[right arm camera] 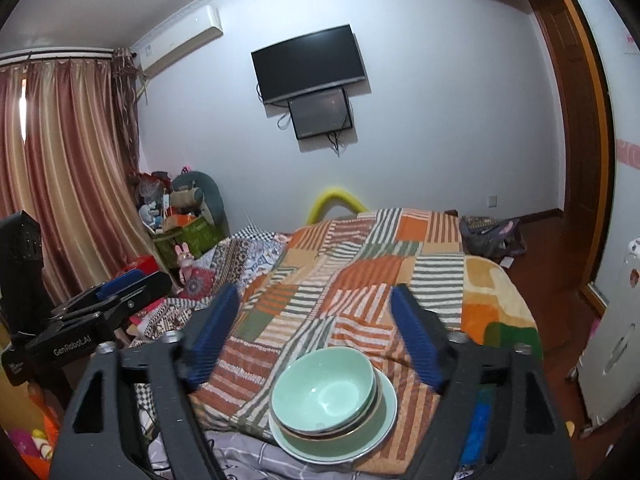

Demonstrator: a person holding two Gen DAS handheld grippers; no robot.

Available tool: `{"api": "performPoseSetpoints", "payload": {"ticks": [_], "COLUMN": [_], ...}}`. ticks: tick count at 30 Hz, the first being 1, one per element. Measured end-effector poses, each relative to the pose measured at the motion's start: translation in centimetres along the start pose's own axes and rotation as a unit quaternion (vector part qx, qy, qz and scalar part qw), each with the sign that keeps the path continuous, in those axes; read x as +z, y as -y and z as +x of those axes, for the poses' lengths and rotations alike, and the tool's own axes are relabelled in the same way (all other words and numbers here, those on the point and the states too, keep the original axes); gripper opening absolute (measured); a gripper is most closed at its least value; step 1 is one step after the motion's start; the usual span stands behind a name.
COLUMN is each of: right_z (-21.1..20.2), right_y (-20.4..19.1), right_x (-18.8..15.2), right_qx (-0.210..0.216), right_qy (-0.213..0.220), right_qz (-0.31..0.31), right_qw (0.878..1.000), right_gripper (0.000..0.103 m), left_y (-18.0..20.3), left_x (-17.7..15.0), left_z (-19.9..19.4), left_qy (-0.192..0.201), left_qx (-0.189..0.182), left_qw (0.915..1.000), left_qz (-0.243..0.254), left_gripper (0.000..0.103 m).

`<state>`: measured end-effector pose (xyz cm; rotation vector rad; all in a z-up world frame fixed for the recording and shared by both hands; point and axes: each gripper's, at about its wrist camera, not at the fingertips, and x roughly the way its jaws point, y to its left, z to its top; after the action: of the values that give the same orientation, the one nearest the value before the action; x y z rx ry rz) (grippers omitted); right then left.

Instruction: Organize plates and bowls

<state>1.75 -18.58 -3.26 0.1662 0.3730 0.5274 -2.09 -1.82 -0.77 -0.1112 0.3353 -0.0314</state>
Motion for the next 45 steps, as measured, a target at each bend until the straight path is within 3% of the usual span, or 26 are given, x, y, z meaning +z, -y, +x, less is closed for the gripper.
{"api": "performPoseSetpoints", "payload": {"ticks": [3,8,45], "right_z": [-0.17,-0.6,-0.65], "right_y": [-0.26,-0.44,-0.18], "right_x": [0.0,-0.26,-0.29], "right_qx": [-0.001,-0.009,-0.015], "right_qy": [0.006,0.019,0.004], "right_qz": [-0.004,-0.003,0.003], "right_qw": [1.0,1.0,1.0], "right_gripper": [0.084,0.103,0.103], "left_y": [-0.13,-0.3,-0.21], "left_x": [0.0,-0.21,-0.85], "left_z": [-0.25,-0.18,-0.12], "left_qy": [0.003,0.0,-0.002], "left_qx": [0.0,0.001,0.0], "left_qw": [1.0,1.0,1.0], "left_qz": [-0.002,-0.003,0.004], "left_gripper": [0.101,0.102,0.102]}}
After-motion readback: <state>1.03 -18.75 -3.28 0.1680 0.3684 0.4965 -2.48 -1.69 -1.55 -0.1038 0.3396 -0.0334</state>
